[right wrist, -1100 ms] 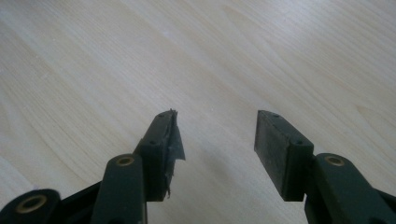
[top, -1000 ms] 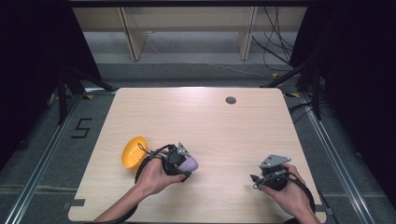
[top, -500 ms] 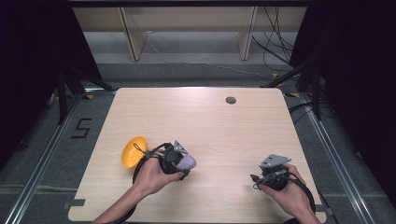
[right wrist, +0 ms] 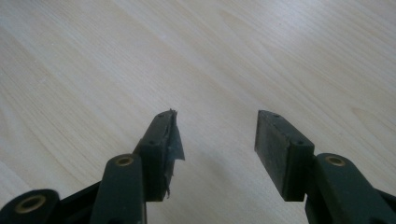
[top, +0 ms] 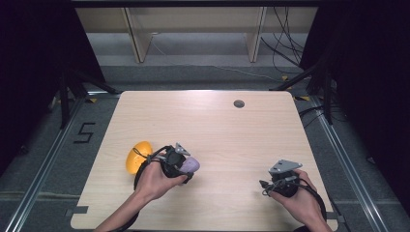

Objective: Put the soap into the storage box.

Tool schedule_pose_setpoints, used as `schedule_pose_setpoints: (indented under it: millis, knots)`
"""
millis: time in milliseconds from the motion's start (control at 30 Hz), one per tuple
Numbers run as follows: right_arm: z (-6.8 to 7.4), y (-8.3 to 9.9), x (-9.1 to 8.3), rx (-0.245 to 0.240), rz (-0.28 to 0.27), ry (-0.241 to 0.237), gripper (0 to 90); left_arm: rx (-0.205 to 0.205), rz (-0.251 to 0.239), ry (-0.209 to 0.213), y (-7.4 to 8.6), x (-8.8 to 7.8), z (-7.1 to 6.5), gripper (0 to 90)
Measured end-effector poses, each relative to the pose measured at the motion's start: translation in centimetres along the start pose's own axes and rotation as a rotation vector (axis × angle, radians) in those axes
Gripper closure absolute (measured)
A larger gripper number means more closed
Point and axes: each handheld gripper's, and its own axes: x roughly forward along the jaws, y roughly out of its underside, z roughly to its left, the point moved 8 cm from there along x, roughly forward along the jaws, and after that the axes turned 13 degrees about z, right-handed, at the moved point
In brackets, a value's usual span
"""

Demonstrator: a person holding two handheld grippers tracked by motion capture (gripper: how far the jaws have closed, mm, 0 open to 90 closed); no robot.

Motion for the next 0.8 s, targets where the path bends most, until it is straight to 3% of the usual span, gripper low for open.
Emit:
schedule_pose_setpoints:
  millis: [600,767,800]
  knots:
    - [0.0,0.0,0.0,0.001,0.0,-0.001,48.8,-0.067,0.005,-0.004,0.3,-0.7,1.6,48.9]
    - [0.0,0.0,0.0,0.002,0.001,-0.001,48.7,-0.113,0.002,-0.005,0.4,-0.8,2.0,48.8]
    - [0.0,0.0,0.0,0.002,0.0,-0.001,48.7,-0.106,0.001,-0.002,0.5,-0.9,2.2,48.9]
